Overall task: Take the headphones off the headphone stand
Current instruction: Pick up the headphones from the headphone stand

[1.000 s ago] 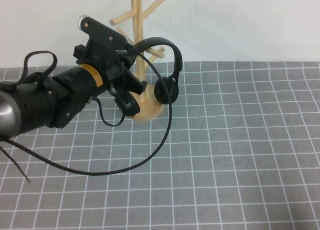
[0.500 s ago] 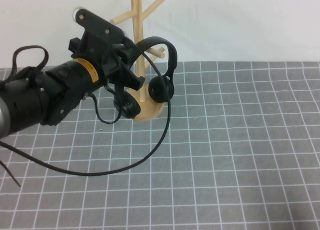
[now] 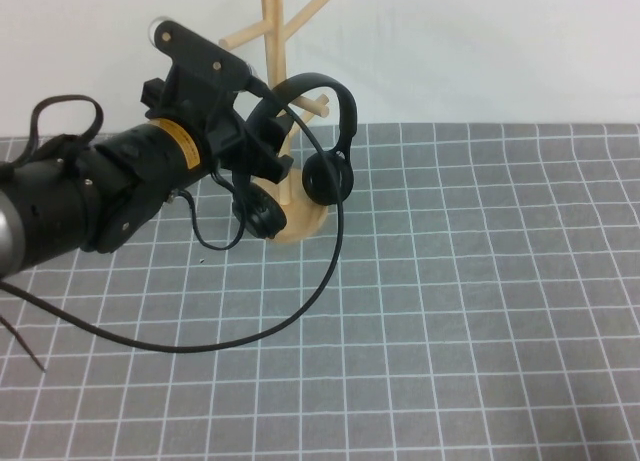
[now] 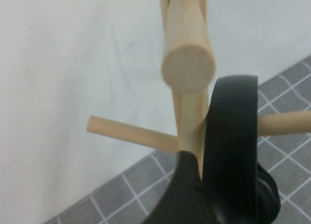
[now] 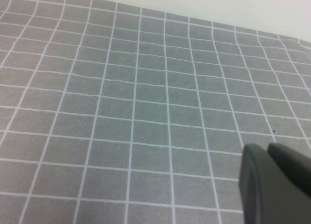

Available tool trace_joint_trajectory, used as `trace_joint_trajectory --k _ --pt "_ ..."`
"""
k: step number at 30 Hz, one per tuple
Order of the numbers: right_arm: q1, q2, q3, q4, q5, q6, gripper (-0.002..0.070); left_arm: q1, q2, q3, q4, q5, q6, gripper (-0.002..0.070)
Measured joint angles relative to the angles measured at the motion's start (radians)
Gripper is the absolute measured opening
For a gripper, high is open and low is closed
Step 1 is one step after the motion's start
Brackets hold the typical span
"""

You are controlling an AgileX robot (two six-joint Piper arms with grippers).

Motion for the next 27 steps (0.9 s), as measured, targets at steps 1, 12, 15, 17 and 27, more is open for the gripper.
trace_joint_trajectory --k 1,12,15,17,27 --pt "0.0 0.0 0.0 0.0 0.0 0.0 -0.0009 0.0 0.006 0.0 0.0 -0.015 0.0 0.0516" --pt "0.0 0.0 0.0 0.0 0.0 0.0 -0.0009 0.0 0.083 0.0 -0.047 -0.081 0.076 0.0525" --pt "0.0 0.0 0.0 0.0 0.0 0.0 -0.0009 0.0 0.083 0.0 -0.124 -0.094 0.139 0.0525" --pt "0.0 0.0 0.0 0.0 0.0 0.0 -0.0009 0.0 0.084 0.0 -0.17 -0.101 0.176 0.0525" --pt "0.0 0.0 0.0 0.0 0.0 0.0 -0.0009 0.008 0.134 0.0 -0.231 -0.16 0.223 0.0525"
